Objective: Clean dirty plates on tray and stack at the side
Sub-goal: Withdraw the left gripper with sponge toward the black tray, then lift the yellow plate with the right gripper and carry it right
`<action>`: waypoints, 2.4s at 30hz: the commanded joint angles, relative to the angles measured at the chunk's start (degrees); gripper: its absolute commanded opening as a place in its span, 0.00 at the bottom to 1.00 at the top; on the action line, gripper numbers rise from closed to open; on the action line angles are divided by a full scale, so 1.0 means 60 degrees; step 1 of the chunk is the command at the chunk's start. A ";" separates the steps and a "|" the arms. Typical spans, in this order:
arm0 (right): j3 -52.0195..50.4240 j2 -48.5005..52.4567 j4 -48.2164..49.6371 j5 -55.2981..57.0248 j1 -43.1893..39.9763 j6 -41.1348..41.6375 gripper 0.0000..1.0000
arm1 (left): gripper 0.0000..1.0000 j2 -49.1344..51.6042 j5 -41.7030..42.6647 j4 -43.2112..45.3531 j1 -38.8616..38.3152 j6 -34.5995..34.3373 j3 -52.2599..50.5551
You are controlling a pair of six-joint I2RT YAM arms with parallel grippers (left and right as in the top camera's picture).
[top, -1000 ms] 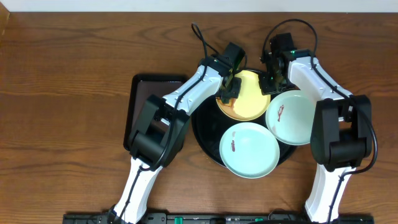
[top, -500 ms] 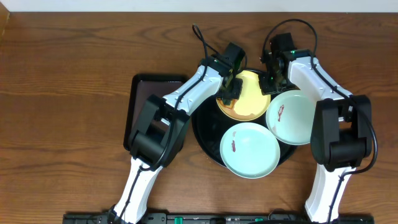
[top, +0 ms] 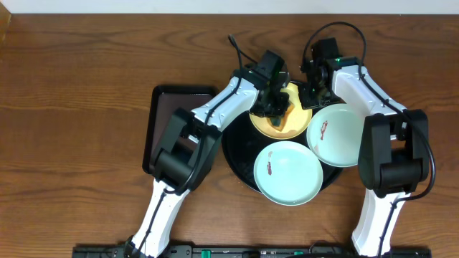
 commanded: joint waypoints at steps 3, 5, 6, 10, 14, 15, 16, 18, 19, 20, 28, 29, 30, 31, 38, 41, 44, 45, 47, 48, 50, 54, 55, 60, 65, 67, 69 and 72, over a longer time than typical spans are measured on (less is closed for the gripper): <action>-0.0124 0.0076 0.0047 0.0055 0.0127 -0.0011 0.01 | 0.08 -0.0506 0.1931 0.0109 0.0780 -0.0127 0.0685; -0.0124 0.0076 0.0047 0.0051 0.0131 -0.0011 0.01 | 0.08 -0.0987 0.1865 0.0004 0.1089 -0.0153 0.0688; -0.0124 0.0076 0.0047 0.0051 0.0127 -0.0011 0.01 | 0.08 -0.1268 0.1759 -0.0164 0.1268 -0.0149 0.0688; -0.0124 0.0076 0.0047 0.0055 0.0131 -0.0011 0.01 | 0.08 -0.2244 0.0947 -0.1249 0.1960 -0.0142 0.0688; -0.0124 0.0076 0.0047 0.0051 0.0131 -0.0011 0.07 | 0.08 -0.3166 -0.0670 -0.2947 0.2623 -0.0040 0.0688; -0.0127 0.0076 0.0047 0.0051 0.0131 -0.0007 0.10 | 0.08 -0.3391 -0.1330 -0.3486 0.2787 -0.0040 0.0688; -0.0135 0.0076 0.0051 0.0051 0.0127 -0.0007 0.11 | 0.08 -0.3563 -0.1902 -0.3931 0.2918 -0.0036 0.0688; -0.0149 0.0076 0.0055 0.0051 0.0127 -0.0007 0.10 | 0.08 -0.3894 -0.3147 -0.4921 0.3187 -0.0040 0.0688; -0.0175 0.0076 0.0084 0.0051 0.0131 -0.0007 0.09 | 0.08 -0.4022 -0.3767 -0.5457 0.3319 -0.0040 0.0688; -0.0208 0.0076 0.0127 0.0051 0.0131 -0.0007 0.08 | 0.08 -0.4095 -0.4182 -0.5861 0.3421 -0.0040 0.0688; -0.0546 0.0044 0.0670 0.0018 0.0127 0.0138 0.01 | 0.08 -0.4138 -0.5668 -0.7362 0.4091 -0.0040 0.0211; -0.0506 -0.0007 0.0667 0.0015 0.0131 0.0142 0.01 | 0.08 -0.4138 -0.5752 -0.7369 0.4131 -0.0040 0.0193; -0.0441 -0.0073 0.0656 0.0018 0.0131 0.0135 0.01 | 0.08 -0.4142 -0.5843 -0.7384 0.4186 -0.0040 0.0193; -0.0379 -0.0157 0.0641 0.0022 0.0127 0.0135 0.01 | 0.08 -0.4167 -0.5905 -0.7380 0.4226 -0.0044 0.0193; -0.0229 -0.0947 0.0656 0.0102 0.0127 0.0131 0.01 | 0.08 -0.4962 -0.5934 -0.7340 0.4284 -0.0047 0.0193; -0.0229 -0.1228 0.0623 0.0280 0.0120 0.0135 0.01 | 0.08 -0.5588 -0.5934 -0.7344 0.4288 -0.0047 0.0193; -0.0229 -0.1490 0.0583 0.0346 0.0131 0.0135 0.01 | 0.08 -0.6368 -0.5923 -0.7402 0.4284 -0.0091 0.0193; -0.0229 -0.1570 0.0557 0.0350 0.0149 0.0135 0.01 | 0.08 -0.6663 -0.5923 -0.7453 0.4284 -0.0178 0.0193; -0.0229 -0.1727 0.0557 0.0379 0.0193 0.0135 0.01 | 0.08 -0.7129 -0.5923 -0.7563 0.4284 -0.0270 0.0193; -0.0229 -0.1785 0.0572 0.0466 0.0233 0.0135 0.01 | 0.08 -0.7388 -0.5923 -0.7646 0.4284 -0.0266 0.0193; -0.0229 -0.1912 0.0590 0.0892 0.0397 0.0135 0.01 | 0.08 -0.7741 -0.5923 -0.7828 0.4284 -0.0310 0.0189; -0.0229 -0.2218 0.0550 0.1880 0.0907 0.0127 0.01 | 0.08 -0.8123 -0.5923 -0.8138 0.4284 -0.0335 0.0036; -0.0229 -0.2313 0.0539 0.2040 0.1038 0.0127 0.01 | 0.08 -0.8153 -0.5923 -0.8171 0.4284 -0.0339 -0.0055; -0.0229 -0.2932 0.0565 0.2940 0.1712 0.0127 0.01 | 0.08 -0.8142 -0.5923 -0.7985 0.4284 -0.0375 -0.0874; -0.0229 -0.3512 0.0535 0.4102 0.2481 0.0127 0.01 | 0.08 -0.8142 -0.5923 -0.7683 0.4288 -0.0375 -0.1672; -0.0229 -0.3778 0.0433 0.5118 0.3013 0.0127 0.01 | 0.08 -0.8142 -0.5923 -0.7519 0.4284 -0.0375 -0.1909; -0.0229 -0.3869 0.0331 0.6011 0.3421 0.0131 0.01 | 0.08 -0.8142 -0.5923 -0.7366 0.4288 -0.0375 -0.2022; -0.0229 -0.3887 0.0197 0.7490 0.4091 0.0178 0.01 | 0.08 -0.8142 -0.5923 -0.7213 0.4288 -0.0375 -0.2106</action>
